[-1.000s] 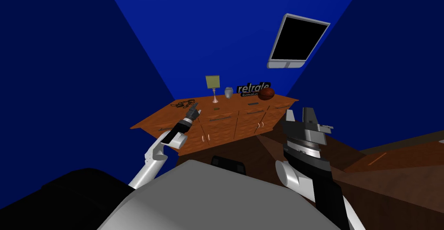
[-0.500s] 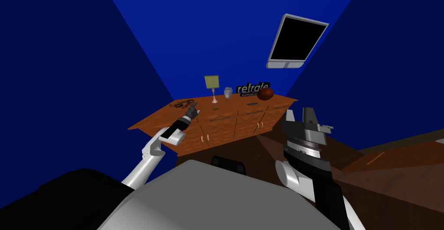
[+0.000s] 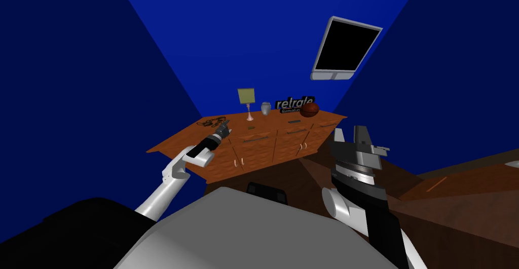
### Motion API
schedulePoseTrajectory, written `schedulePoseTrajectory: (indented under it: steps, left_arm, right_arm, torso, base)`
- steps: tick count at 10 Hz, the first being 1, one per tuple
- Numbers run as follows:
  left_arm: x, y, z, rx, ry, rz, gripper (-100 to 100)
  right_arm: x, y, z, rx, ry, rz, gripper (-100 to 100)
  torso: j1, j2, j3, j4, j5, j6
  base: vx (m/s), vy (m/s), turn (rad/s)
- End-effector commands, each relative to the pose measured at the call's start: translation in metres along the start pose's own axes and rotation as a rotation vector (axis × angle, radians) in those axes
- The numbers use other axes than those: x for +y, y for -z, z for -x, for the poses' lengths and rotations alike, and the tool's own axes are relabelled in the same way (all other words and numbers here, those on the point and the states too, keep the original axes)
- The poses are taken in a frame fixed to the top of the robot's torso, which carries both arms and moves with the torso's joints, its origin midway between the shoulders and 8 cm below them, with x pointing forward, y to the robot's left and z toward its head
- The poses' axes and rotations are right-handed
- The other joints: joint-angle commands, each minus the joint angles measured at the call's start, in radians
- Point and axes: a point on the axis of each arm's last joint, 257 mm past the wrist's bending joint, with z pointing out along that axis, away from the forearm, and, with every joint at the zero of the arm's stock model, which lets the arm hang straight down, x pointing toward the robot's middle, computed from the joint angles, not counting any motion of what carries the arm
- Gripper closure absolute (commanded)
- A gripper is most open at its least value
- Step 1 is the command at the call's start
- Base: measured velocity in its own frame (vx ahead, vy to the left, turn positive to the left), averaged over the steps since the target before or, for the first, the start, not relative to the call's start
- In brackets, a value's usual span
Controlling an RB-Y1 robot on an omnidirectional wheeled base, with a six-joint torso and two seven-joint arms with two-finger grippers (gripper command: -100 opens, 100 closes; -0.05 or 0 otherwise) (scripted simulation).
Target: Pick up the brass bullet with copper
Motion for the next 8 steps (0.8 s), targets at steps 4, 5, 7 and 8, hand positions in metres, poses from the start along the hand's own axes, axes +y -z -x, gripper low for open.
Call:
schedulePoseTrajectory:
  steps: [4,5,7,8]
  left_arm:
    - [0.013,-0.004,0.023,-0.042,0.003,0.099,-100]
    - [0.011,-0.008,0.034,-0.055,0.007,0.120,-100]
    - [0.019,-0.006,0.037,-0.069,0.007,0.154,-100]
    - [0.017,-0.009,0.048,-0.083,0.015,0.176,-100]
  right_arm:
    - [0.000,0.000,0.000,0.000,0.000,0.000,0]
    - [0.000,0.000,0.000,0.000,0.000,0.000,0]
    - [0.000,0.000,0.000,0.000,0.000,0.000,0]
    - [0.000,0.000,0.000,0.000,0.000,0.000,0]
  torso:
    - [-0.001,-0.001,-0.001,0.000,0.000,0.000]
    - [0.000,0.000,0.000,0.000,0.000,0.000]
    - [0.000,0.000,0.000,0.000,0.000,0.000]
    - [0.000,0.000,0.000,0.000,0.000,0.000]
  base:
    - [0.024,-0.026,-0.014]
    - [0.019,-0.026,-0.034]
    - [0.016,-0.018,-0.011]
    - [0.027,-0.024,-0.050]
